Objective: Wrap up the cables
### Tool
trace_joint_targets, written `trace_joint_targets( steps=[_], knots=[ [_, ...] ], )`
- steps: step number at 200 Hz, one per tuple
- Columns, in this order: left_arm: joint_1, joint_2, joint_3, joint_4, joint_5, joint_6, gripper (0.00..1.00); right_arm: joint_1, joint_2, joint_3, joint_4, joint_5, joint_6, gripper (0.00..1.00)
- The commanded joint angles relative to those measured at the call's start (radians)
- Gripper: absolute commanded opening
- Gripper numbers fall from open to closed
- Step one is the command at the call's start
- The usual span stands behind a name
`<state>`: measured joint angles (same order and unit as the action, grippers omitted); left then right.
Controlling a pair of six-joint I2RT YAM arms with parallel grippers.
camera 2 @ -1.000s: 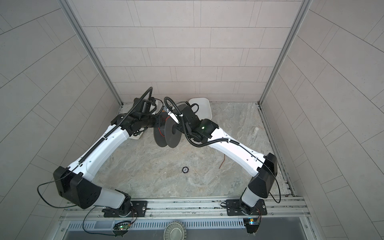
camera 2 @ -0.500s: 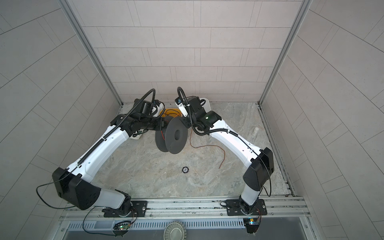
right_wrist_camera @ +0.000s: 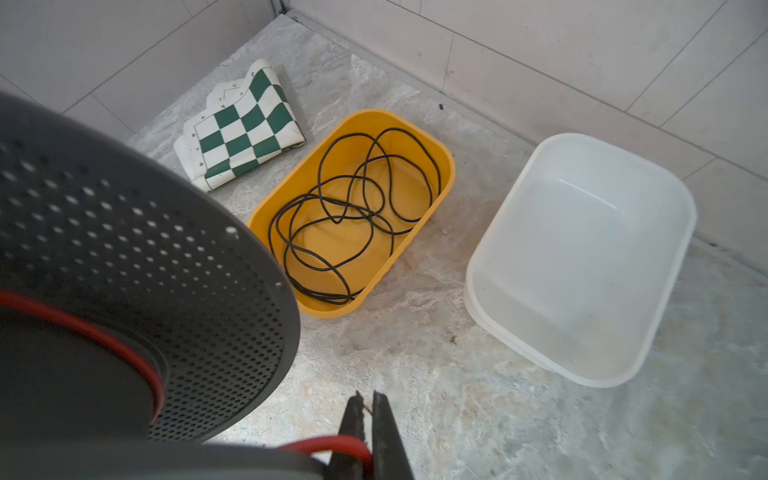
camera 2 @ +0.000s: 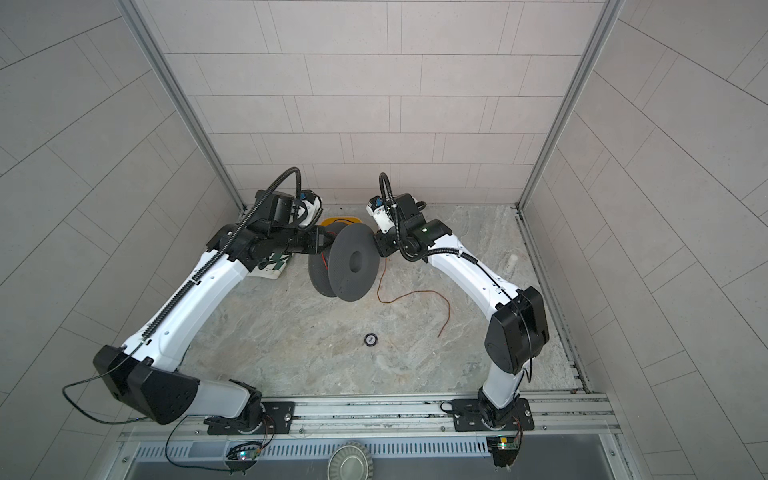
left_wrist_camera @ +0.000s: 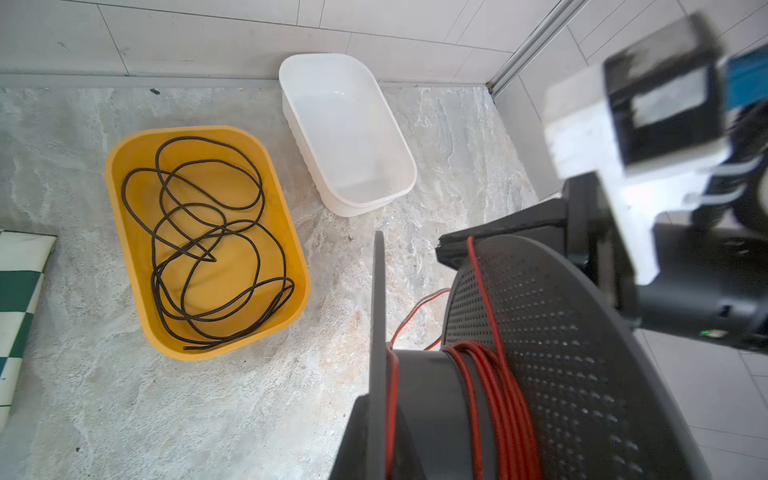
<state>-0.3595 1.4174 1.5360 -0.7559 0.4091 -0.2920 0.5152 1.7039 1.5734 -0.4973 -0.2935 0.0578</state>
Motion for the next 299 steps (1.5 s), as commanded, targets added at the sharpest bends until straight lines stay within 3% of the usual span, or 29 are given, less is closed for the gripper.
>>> trace_joint_targets(
  steps=[1,40,120,149,203,226,299],
  knots=[
    [0.042,-0.035,0.050,-0.004,0.130,-0.050,0.00,-0.072,-0.053,-0.098,0.079,-0.032,0.068,0.01],
    [0.063,-0.043,0.085,-0.008,0.163,-0.071,0.00,-0.103,-0.087,-0.228,0.210,-0.149,0.108,0.07],
    [0.098,-0.065,0.121,-0.034,0.173,-0.069,0.00,-0.119,-0.103,-0.343,0.305,-0.248,0.139,0.20],
    [0.117,-0.056,0.147,-0.019,0.178,-0.103,0.00,-0.121,-0.127,-0.392,0.312,-0.267,0.128,0.35],
    [0.137,-0.037,0.175,0.037,0.229,-0.169,0.00,-0.125,-0.202,-0.479,0.307,-0.262,0.100,0.58],
    [0.144,-0.025,0.206,0.030,0.241,-0.171,0.00,-0.129,-0.229,-0.513,0.305,-0.240,0.088,0.64],
    [0.160,-0.019,0.250,0.031,0.277,-0.204,0.00,-0.142,-0.239,-0.608,0.413,-0.129,0.076,0.65]
  ],
)
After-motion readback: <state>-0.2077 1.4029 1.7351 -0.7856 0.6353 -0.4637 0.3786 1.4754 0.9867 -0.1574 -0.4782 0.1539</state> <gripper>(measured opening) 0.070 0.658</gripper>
